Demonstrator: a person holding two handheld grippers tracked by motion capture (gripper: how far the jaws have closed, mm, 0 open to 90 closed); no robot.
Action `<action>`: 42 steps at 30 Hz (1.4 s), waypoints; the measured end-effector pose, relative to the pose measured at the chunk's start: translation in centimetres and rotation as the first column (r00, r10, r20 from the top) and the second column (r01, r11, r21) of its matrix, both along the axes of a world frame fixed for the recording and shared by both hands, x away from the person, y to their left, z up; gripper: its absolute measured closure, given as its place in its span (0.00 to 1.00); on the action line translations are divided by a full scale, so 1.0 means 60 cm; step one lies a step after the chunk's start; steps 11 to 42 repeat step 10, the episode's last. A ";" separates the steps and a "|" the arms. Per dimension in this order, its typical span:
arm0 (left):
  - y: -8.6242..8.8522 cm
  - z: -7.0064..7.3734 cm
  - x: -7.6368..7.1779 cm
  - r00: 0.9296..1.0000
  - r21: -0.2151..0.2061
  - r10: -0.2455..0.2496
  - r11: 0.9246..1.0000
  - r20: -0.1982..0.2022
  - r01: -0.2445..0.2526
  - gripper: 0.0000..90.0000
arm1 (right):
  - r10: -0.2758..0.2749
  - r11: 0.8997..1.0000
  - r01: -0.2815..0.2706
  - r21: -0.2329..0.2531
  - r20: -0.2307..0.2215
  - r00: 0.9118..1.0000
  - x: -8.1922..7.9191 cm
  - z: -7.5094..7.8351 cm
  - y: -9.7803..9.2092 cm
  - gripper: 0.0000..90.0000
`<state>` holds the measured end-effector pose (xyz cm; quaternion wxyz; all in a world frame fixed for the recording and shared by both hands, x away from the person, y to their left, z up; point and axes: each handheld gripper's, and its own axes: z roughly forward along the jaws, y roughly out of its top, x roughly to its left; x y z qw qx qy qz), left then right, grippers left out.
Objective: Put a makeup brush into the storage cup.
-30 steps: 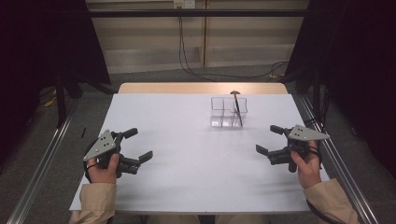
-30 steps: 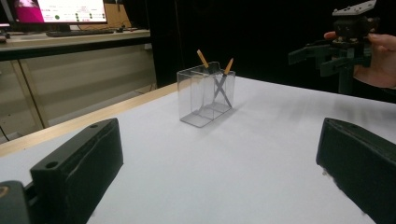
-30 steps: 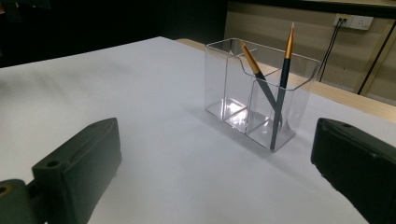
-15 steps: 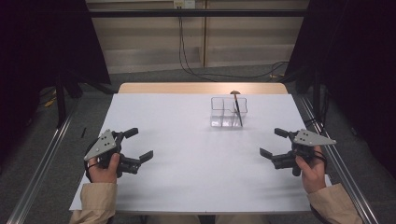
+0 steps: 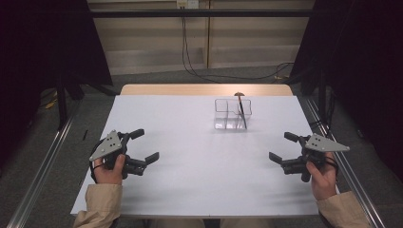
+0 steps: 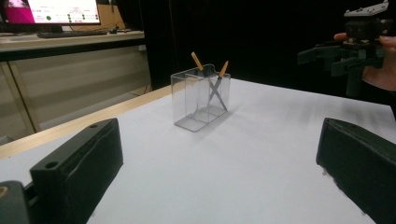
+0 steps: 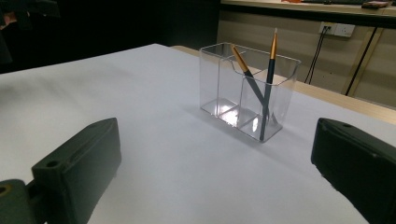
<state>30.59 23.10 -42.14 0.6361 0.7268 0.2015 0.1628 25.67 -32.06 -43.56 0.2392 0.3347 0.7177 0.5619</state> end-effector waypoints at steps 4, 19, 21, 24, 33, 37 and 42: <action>-0.003 -0.001 0.005 1.000 -0.003 -0.004 1.000 -0.003 0.004 0.00 | -0.005 1.000 0.005 -0.005 0.000 1.000 -0.005 -0.002 -0.005 0.01; -0.010 -0.001 0.010 1.000 -0.007 -0.016 1.000 -0.004 0.016 0.00 | -0.021 1.000 0.021 0.001 -0.002 1.000 -0.010 -0.002 -0.013 0.01; -0.010 -0.001 0.010 1.000 -0.007 -0.016 1.000 -0.004 0.016 0.00 | -0.021 1.000 0.021 0.001 -0.002 1.000 -0.010 -0.002 -0.013 0.01; -0.010 -0.001 0.010 1.000 -0.007 -0.016 1.000 -0.004 0.016 0.00 | -0.021 1.000 0.021 0.001 -0.002 1.000 -0.010 -0.002 -0.013 0.01; -0.010 -0.001 0.010 1.000 -0.007 -0.016 1.000 -0.004 0.016 0.00 | -0.021 1.000 0.021 0.001 -0.002 1.000 -0.010 -0.002 -0.013 0.01; -0.010 -0.001 0.010 1.000 -0.007 -0.016 1.000 -0.004 0.016 0.00 | -0.021 1.000 0.021 0.001 -0.002 1.000 -0.010 -0.002 -0.013 0.01; -0.010 -0.001 0.010 1.000 -0.007 -0.016 1.000 -0.004 0.016 0.00 | -0.021 1.000 0.021 0.001 -0.002 1.000 -0.010 -0.002 -0.013 0.01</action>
